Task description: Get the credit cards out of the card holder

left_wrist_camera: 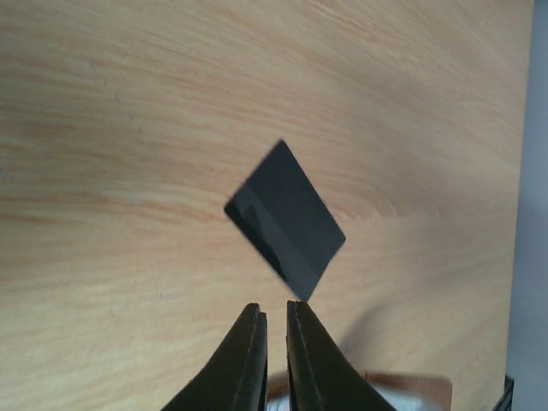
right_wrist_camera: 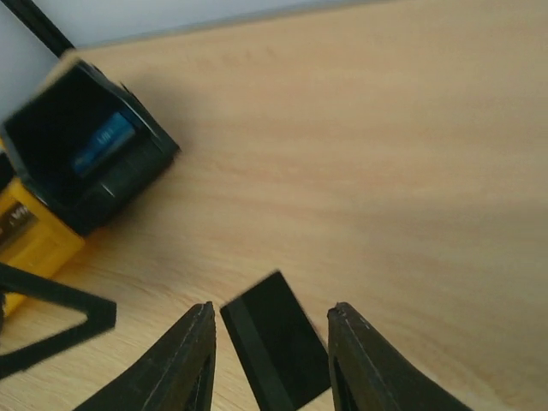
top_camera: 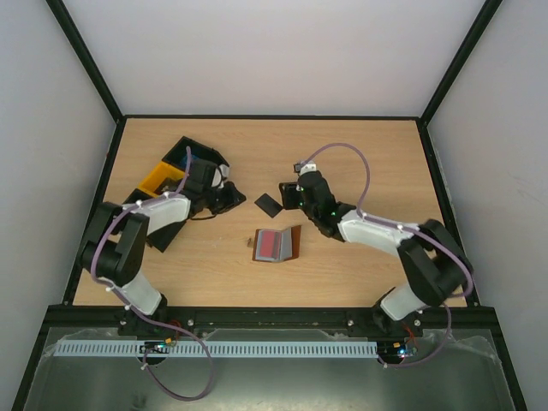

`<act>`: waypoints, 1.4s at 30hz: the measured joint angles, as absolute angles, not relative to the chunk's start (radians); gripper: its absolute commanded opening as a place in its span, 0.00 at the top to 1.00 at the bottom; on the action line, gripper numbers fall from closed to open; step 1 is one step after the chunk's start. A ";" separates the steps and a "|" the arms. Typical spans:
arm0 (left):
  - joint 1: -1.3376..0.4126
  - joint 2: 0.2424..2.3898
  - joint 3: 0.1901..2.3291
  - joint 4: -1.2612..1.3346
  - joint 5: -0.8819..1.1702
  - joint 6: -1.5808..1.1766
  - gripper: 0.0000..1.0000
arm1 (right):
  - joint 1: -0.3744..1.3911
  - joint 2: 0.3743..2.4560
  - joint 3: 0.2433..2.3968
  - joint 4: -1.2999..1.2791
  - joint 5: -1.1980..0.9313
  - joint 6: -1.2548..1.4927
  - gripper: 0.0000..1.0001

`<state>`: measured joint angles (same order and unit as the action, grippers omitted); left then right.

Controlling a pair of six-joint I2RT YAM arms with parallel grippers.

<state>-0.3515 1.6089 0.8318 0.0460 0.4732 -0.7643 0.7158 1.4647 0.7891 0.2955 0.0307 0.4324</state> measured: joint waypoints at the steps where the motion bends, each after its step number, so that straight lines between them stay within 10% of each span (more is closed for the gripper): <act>1: -0.355 1.637 0.852 0.052 0.467 -0.759 0.92 | 0.692 1.505 0.800 0.284 -0.006 0.457 0.65; 14: -0.388 1.927 1.013 0.123 0.455 -0.735 0.97 | 0.565 1.886 0.958 0.212 -0.266 0.672 0.67; 42: -0.422 1.966 0.970 0.265 0.411 -0.708 0.97 | 0.563 1.862 0.851 0.337 -0.405 0.882 0.67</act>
